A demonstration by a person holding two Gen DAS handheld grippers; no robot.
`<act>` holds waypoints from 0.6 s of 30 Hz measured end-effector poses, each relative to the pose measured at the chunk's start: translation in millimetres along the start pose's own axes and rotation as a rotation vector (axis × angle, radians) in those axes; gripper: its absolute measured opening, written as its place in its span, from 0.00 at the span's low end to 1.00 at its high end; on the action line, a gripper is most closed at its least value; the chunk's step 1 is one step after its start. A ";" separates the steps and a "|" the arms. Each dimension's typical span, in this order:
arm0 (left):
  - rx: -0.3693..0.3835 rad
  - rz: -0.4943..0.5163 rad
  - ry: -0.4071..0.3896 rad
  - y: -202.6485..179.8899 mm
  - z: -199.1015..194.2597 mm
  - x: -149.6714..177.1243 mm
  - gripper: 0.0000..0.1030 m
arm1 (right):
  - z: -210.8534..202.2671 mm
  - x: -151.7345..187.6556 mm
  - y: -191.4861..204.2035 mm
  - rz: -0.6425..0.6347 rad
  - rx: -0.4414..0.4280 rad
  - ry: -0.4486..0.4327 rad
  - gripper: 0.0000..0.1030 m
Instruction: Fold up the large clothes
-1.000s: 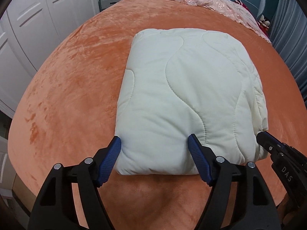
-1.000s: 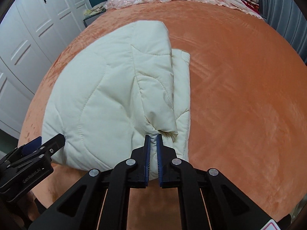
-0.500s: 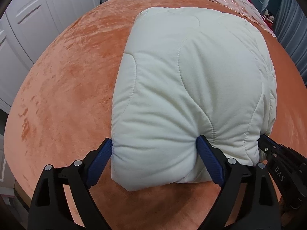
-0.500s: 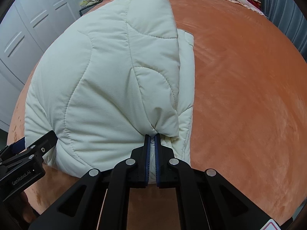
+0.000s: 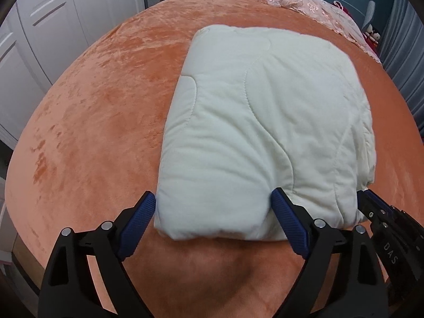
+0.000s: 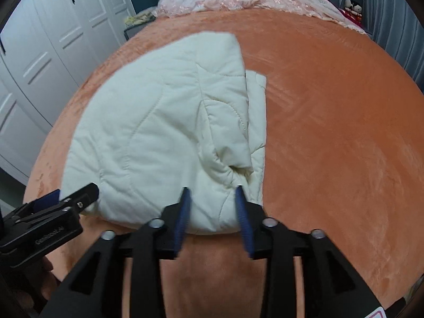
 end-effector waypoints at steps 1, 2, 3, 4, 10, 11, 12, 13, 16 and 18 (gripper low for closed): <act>-0.001 0.002 -0.011 -1.6 -10.0 4.5 0.83 | -14.7 3.7 0.1 -0.011 0.003 -0.038 0.56; -0.005 0.003 -0.024 -3.6 -18.8 8.9 0.83 | -26.8 9.4 0.7 -0.034 0.006 -0.068 0.57; -0.007 0.002 -0.038 -5.9 -27.4 14.2 0.83 | -35.3 16.2 0.6 -0.056 0.016 -0.081 0.57; -0.007 0.000 -0.052 -8.6 -35.5 20.0 0.83 | -42.0 24.8 -0.4 -0.076 0.030 -0.086 0.57; -0.046 0.043 -0.072 -26.1 -61.4 60.8 0.84 | -60.9 68.3 -17.5 -0.041 0.005 -0.075 0.57; -0.045 0.048 -0.073 -28.4 -62.3 66.1 0.84 | -62.9 76.0 -19.1 -0.037 0.004 -0.073 0.57; -0.044 0.054 -0.074 -31.3 -63.2 71.5 0.84 | -60.5 79.6 -21.2 -0.037 0.004 -0.076 0.57; -0.048 0.061 -0.076 -33.3 -63.3 76.0 0.84 | -60.8 84.3 -23.0 -0.040 0.006 -0.079 0.57; -0.069 0.091 -0.087 -40.3 -64.6 87.6 0.83 | -62.9 92.8 -29.4 -0.042 0.014 -0.085 0.57; -0.082 0.111 -0.088 -45.8 -64.9 95.4 0.82 | -65.5 97.2 -34.4 -0.033 0.025 -0.093 0.58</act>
Point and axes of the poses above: each gripper's, at about its wrist camera, not at the fingertips, and z roughly the way its jaws point, y to its left, x to its underside, the point moved 10 cm from there along z, roughly the way its jaws point, and after that the axes turned 13 degrees about z, right-handed, at the moved point
